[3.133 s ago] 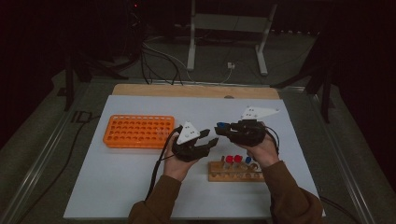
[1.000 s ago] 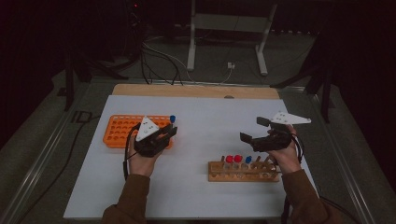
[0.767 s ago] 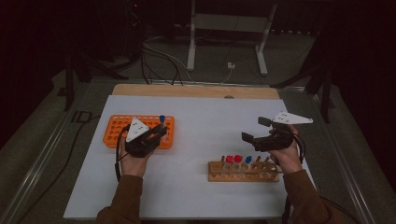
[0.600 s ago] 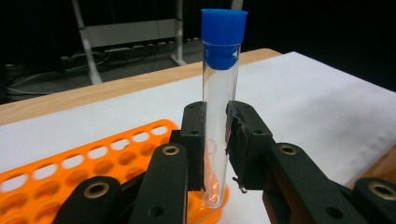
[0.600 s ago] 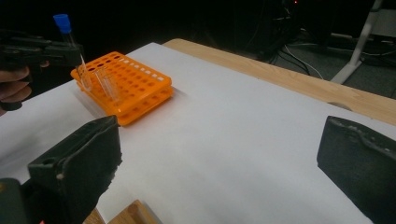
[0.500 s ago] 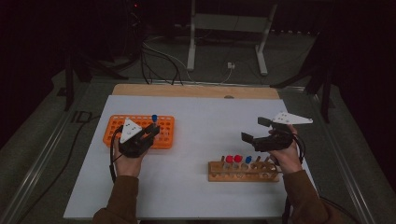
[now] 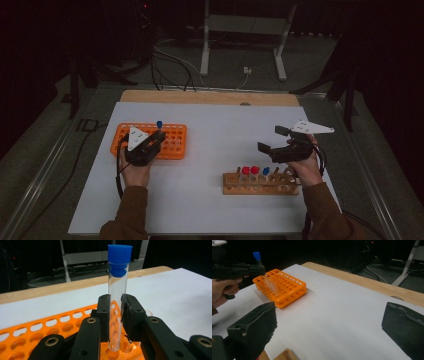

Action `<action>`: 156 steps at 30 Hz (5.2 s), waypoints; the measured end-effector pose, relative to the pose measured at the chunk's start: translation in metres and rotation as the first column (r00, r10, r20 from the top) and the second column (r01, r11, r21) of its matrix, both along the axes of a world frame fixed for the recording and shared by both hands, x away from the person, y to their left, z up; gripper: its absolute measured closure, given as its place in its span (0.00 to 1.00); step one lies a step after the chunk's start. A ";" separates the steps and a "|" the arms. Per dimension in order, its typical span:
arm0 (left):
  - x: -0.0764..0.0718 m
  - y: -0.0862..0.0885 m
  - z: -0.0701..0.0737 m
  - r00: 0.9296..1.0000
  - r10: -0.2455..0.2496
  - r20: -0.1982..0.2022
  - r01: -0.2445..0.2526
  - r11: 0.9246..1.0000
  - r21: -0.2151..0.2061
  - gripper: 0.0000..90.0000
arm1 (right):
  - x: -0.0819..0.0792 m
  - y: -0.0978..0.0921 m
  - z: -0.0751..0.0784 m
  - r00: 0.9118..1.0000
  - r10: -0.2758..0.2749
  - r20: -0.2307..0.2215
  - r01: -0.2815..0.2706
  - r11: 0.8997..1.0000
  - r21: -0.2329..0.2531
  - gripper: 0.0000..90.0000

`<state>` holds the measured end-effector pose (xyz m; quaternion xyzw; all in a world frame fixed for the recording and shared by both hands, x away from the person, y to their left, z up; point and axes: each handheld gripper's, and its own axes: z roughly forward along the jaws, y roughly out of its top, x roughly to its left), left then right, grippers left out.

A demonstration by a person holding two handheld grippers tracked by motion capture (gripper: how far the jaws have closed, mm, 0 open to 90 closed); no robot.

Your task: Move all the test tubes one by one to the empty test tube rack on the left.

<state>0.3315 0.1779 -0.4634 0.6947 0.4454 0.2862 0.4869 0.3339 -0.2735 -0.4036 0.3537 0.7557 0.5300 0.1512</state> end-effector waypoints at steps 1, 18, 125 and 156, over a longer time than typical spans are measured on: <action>0.001 0.000 -0.002 1.000 0.002 -0.007 -0.002 1.000 -0.002 0.85 | 0.000 0.000 0.000 1.000 0.001 0.000 -0.001 1.000 0.000 0.00; 0.002 -0.005 -0.032 0.994 -0.009 -0.109 0.020 0.994 0.103 0.86 | -0.001 -0.002 -0.002 1.000 0.005 -0.002 -0.005 1.000 0.000 0.00; -0.041 0.005 -0.004 0.997 -0.017 -0.071 0.012 0.997 -0.076 0.01 | -0.053 -0.007 -0.032 0.962 0.249 -0.108 -0.265 0.951 -0.160 0.85; -0.039 -0.015 0.009 0.994 -0.096 -0.060 0.091 0.993 -0.068 0.01 | -0.038 -0.008 0.024 0.970 0.242 -0.025 -0.243 0.964 -0.108 0.85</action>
